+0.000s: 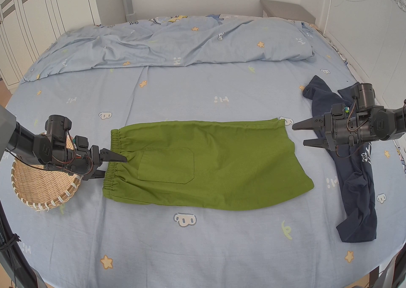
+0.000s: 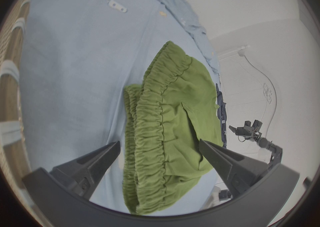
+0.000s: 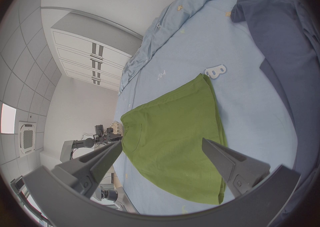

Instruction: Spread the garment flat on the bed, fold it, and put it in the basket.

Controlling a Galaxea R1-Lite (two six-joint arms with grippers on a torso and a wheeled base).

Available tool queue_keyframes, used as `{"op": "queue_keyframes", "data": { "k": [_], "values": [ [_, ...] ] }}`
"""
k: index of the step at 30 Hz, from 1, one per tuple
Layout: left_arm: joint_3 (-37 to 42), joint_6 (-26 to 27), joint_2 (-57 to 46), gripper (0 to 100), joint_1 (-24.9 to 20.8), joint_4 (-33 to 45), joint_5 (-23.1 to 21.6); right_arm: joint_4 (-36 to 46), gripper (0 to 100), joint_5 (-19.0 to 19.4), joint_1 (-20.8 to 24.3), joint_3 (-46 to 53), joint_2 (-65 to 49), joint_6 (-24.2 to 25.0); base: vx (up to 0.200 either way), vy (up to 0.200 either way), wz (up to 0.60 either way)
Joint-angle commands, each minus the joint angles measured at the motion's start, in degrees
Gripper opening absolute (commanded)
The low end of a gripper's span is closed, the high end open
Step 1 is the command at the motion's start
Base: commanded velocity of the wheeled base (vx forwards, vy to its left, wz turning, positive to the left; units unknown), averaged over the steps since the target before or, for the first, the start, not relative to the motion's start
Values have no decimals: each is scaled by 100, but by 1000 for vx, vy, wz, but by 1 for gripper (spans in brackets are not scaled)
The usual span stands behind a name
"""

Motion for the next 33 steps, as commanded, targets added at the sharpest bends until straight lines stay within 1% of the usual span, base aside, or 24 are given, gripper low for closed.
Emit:
{"op": "queue_keyframes", "data": {
  "k": [1,2,3,16,19,23,24,30,33],
  "values": [
    [755,170,47,100,-118,-900,159,-4,100,2,-4,-6,16,-1,0,0,0],
    [843,135,108,100,-135,-1111,159,-4,100,2,5,-6,16,-1,0,0,0],
    [851,135,134,100,-135,-1164,168,-4,100,2,5,-6,16,-1,0,0,0],
    [790,82,240,100,-153,-1217,151,-4,100,2,14,-6,25,-1,0,0,0],
    [658,-322,258,100,-258,-1225,98,-4,100,2,5,-15,34,-1,0,0,0],
    [623,-410,301,100,-258,-1225,72,-4,100,2,5,-24,34,8,0,0,0],
    [605,-419,319,0,-267,-1225,63,-4,100,2,5,-24,34,8,0,0,0],
    [561,-533,337,0,-258,-1225,-43,-4,100,2,-13,-32,34,-1,0,0,0],
    [482,-753,319,0,-179,-1225,-254,-4,100,2,-39,-50,43,8,0,0,0]
  ]
}}
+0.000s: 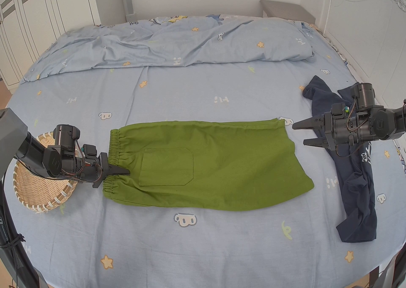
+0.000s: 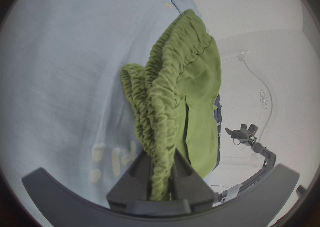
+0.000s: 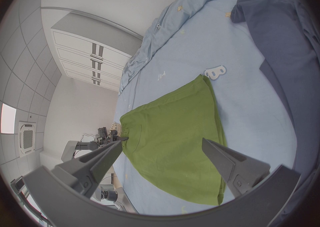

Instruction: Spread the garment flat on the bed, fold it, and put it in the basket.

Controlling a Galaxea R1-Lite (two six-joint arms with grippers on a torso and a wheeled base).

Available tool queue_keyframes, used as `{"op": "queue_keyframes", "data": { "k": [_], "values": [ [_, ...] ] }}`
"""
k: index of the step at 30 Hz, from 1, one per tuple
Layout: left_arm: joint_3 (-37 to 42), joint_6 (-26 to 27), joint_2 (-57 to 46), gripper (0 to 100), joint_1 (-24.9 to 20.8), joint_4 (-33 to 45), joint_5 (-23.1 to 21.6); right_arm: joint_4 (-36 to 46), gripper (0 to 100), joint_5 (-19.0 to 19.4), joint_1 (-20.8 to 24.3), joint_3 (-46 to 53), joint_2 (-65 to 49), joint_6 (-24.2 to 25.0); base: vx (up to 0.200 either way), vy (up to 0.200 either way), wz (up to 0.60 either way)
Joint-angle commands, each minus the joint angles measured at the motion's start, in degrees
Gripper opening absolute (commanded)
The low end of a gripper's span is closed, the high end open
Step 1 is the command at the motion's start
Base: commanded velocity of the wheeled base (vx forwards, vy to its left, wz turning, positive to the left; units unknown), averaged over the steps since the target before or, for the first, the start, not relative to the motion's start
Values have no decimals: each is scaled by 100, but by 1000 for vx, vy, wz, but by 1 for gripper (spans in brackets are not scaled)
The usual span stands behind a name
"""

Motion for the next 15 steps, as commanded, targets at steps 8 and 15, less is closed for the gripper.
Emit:
{"op": "queue_keyframes", "data": {
  "k": [8,15],
  "values": [
    [-160,-274,-99,0,323,-39,-499,77,100,-244,-66,-207,448,-50,0,0,0],
    [-160,-274,-125,0,323,-39,-499,279,100,-279,-66,-470,870,-76,0,0,0]
  ]
}}
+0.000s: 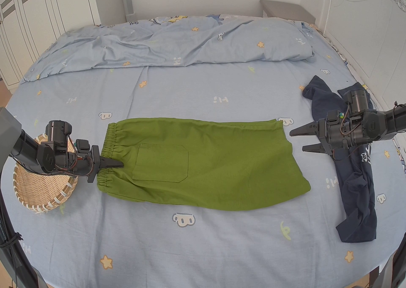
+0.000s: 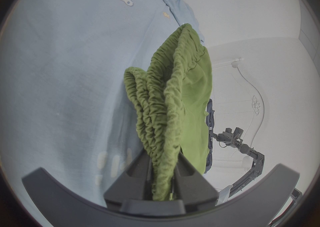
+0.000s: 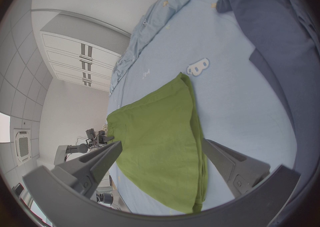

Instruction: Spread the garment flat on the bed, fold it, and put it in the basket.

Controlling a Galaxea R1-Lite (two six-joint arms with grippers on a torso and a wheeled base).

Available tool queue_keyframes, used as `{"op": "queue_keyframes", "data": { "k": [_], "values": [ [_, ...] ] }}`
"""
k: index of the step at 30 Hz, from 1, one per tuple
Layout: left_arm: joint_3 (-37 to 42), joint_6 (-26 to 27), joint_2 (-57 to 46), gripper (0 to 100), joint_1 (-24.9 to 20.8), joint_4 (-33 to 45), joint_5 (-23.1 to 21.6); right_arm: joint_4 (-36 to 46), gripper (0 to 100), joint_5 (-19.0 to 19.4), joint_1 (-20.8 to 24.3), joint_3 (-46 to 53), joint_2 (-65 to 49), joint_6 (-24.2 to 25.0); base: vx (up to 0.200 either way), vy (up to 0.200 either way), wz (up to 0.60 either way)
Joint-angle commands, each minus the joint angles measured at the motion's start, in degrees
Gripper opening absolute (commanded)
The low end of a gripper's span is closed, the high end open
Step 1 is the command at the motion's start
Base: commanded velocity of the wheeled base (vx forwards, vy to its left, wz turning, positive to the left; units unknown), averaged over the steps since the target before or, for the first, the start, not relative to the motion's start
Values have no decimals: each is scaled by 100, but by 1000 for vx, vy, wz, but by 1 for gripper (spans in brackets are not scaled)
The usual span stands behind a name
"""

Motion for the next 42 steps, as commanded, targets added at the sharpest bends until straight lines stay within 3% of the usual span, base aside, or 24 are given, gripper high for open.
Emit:
{"op": "queue_keyframes", "data": {
  "k": [1,5,20,24,28,33,35,36,42],
  "values": [
    [3,-1,-62,0,2,-12,0,59,100,-6,6,-151,423,-54,0,0,0],
    [12,8,-62,0,2,-12,0,103,100,-6,50,-142,670,-397,0,0,0],
    [47,52,-62,0,-16,-21,0,288,100,12,191,60,898,-959,0,0,0],
    [47,52,-62,0,-24,-21,0,472,100,21,305,165,898,-1364,0,0,0],
    [47,52,-62,0,-24,-21,0,472,100,29,349,236,898,-1416,0,0,0],
    [47,52,-62,0,-24,-21,0,481,100,179,349,236,907,-1434,0,0,0],
    [47,52,-62,0,-24,-21,0,481,100,610,296,236,898,-1434,0,0,0],
    [47,52,-62,0,-24,-21,0,481,0,653,287,227,898,-1434,0,0,0],
    [38,52,-53,0,-16,-21,0,472,0,680,156,156,898,-1416,0,0,0]
  ]
}}
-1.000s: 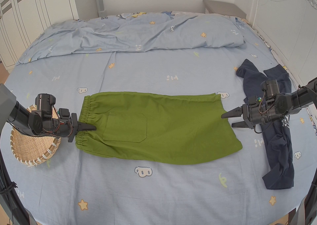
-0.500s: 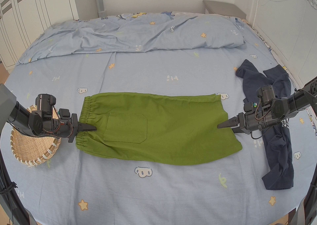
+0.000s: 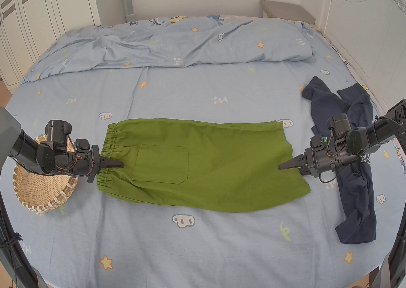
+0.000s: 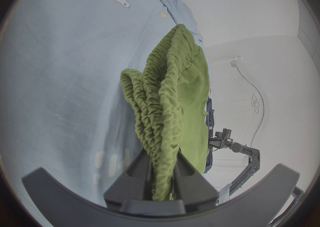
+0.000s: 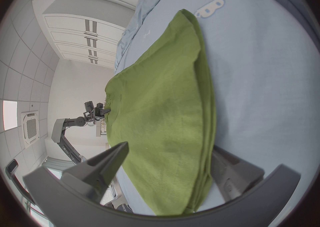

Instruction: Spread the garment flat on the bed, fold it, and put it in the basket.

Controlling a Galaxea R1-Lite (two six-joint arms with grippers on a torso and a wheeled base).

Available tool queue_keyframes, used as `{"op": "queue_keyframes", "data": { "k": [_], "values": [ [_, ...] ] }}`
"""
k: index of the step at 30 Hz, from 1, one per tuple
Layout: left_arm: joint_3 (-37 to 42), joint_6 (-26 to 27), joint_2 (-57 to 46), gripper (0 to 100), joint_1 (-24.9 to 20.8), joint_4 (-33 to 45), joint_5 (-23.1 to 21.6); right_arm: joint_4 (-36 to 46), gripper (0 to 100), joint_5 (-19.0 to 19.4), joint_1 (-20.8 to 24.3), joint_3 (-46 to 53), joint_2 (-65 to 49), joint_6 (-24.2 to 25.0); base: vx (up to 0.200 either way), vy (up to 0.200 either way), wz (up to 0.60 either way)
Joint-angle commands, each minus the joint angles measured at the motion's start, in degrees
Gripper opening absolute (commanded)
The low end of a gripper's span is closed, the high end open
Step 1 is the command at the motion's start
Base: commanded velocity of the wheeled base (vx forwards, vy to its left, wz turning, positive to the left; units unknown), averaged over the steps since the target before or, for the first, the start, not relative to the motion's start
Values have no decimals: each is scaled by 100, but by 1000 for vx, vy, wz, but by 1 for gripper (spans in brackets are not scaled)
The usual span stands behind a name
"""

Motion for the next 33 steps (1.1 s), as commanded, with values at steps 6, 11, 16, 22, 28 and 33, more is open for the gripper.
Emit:
{"op": "queue_keyframes", "data": {
  "k": [6,11,16,22,28,33],
  "values": [
    [-14,-3,10,0,10,-2,0,-36,0,118,-201,-106,44,4,0,0,0],
    [-14,-12,19,0,19,-2,0,-27,0,514,-272,-106,26,22,0,0,0],
    [-49,-56,19,0,36,60,0,184,0,523,-263,-124,-27,31,0,0,0],
    [-85,-47,-209,0,36,746,8,1071,0,514,-254,-124,-651,-22,0,0,0],
    [-14,24,-578,0,107,1352,17,1652,0,505,-315,43,-1099,-66,0,0,0],
    [311,305,-974,0,177,1888,26,1696,0,496,-395,702,-1398,-207,0,0,0]
  ]
}}
